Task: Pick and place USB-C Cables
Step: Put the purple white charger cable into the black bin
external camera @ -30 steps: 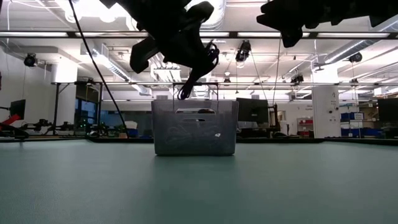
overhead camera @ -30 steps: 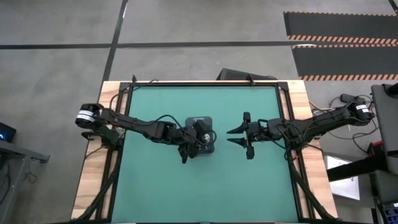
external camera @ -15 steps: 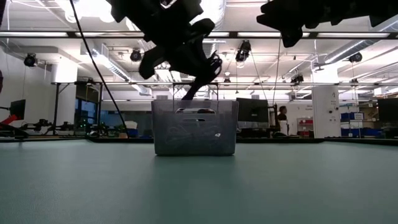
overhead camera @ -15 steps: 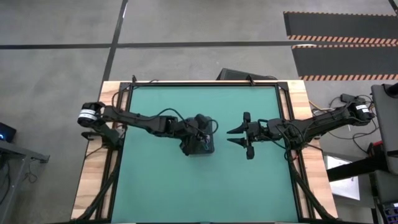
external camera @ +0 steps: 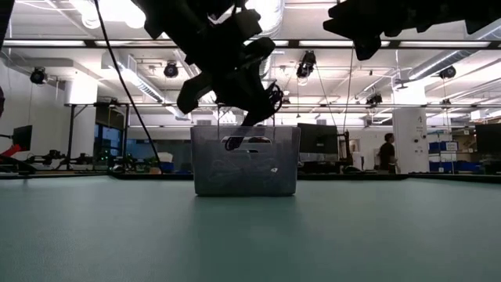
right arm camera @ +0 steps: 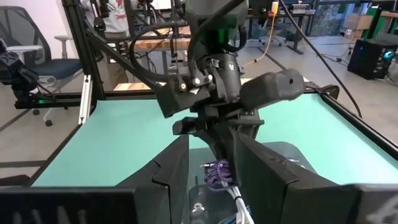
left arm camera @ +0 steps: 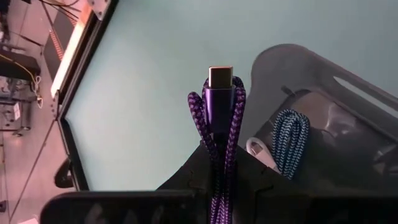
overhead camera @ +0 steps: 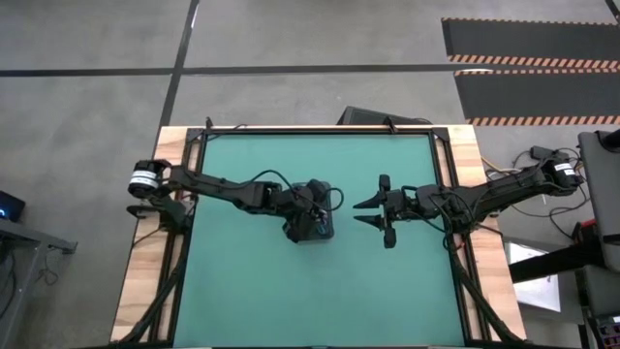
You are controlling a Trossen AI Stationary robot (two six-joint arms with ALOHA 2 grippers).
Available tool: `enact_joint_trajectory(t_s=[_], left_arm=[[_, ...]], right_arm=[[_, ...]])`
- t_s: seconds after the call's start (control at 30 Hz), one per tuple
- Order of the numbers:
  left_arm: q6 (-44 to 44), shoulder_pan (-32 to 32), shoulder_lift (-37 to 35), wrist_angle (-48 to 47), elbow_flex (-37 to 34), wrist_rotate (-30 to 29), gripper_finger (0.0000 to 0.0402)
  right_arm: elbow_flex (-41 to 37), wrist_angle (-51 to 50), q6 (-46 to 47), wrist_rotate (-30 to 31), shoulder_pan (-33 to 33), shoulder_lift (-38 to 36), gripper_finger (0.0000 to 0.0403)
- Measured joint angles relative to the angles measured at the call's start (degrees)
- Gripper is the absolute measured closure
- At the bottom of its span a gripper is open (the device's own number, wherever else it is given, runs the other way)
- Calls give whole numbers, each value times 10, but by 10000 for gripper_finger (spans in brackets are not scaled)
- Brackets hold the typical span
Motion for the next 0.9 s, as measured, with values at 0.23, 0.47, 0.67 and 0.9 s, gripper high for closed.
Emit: enact_joint_trajectory(t_s=[0.23,0.47,0.67,0.9], left_arm=[[-1,1,13,0,0,0,389],[-1,1,15,1,-5,0,388],[-2,2,15,2,-13,0,388],[-2,2,15,15,-28,-4,388]], right_arm=[[0,-1,0,0,0,0,279],[0,-4,0,0,0,0,279],[0,-8,1,0,0,0,275],[0,-8,0,0,0,0,280]])
